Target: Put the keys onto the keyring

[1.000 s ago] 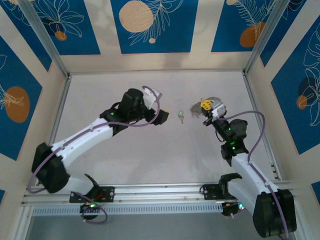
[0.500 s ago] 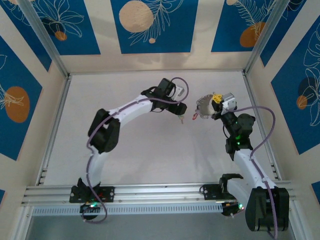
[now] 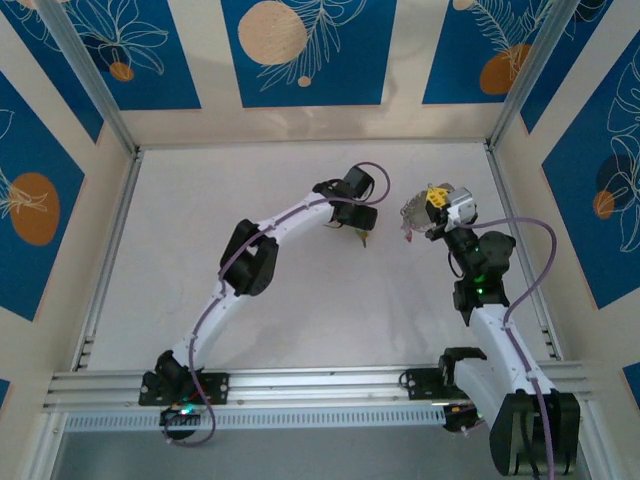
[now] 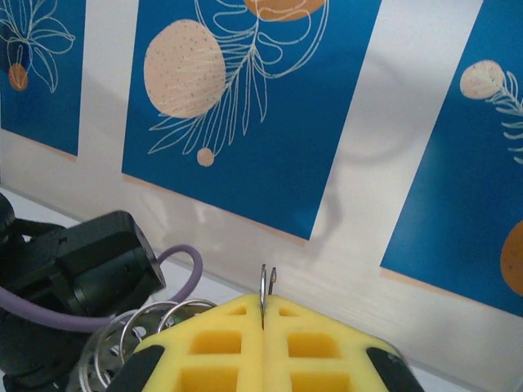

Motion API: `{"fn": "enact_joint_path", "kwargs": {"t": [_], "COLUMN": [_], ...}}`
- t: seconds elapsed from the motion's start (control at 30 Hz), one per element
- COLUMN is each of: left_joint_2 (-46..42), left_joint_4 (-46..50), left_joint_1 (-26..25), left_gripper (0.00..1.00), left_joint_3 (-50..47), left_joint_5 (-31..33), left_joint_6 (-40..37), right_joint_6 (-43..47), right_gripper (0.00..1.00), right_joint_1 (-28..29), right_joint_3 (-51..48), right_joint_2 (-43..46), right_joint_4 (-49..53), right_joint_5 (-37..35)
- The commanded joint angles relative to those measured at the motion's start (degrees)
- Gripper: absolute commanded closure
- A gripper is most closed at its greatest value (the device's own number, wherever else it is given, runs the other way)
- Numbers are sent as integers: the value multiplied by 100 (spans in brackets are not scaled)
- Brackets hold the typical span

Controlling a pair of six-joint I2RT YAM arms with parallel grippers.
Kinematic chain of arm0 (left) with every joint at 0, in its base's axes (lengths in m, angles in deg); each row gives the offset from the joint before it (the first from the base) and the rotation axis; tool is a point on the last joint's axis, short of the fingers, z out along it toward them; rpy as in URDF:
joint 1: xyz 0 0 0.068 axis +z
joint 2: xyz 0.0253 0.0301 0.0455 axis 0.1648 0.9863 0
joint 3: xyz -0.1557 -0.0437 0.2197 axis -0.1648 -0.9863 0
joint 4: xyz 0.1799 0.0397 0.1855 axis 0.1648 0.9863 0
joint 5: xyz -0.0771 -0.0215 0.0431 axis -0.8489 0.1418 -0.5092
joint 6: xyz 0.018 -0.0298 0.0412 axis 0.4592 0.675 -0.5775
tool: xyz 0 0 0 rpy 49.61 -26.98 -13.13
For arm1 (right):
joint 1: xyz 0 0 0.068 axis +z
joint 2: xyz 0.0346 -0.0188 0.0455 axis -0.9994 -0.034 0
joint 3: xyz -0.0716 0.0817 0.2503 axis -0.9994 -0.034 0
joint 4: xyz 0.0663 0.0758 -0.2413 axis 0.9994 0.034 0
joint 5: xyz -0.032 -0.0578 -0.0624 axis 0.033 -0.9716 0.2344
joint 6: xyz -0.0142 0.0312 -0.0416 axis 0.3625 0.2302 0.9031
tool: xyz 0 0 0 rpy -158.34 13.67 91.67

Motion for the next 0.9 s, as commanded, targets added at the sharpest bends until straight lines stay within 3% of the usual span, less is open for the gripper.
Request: {"fn": "enact_joint_path", "kwargs": {"t": [0.0,0.17,0.3,0.67,0.87], "left_joint_2": [56,-217,-715,-2527,-3651], "left_joint_4": [549,583,205,-574,-983], "left_joint_1": [-126,-197,-213,-284,-322], "left_gripper": [21,28,40,46,46], "left_joint_3": [87,-473,-1508,-4392,-5959], "left_joint_5": [729,889,1007,1083,781], "left_joint_6": [168,202,200,435,548], "right_joint_6": [41,-61,-98,-169,-118], "right_gripper": [100,100,100,100,100], "right_joint_1": [-2,9,14,165,387], "right_joint_3": [196,174,196,216,229], "right_joint_2": [123,223,313,436,381], "right_joint_4": [-129,-83,-23,213,356], "right_joint_5": [77,155,226,461,592]}}
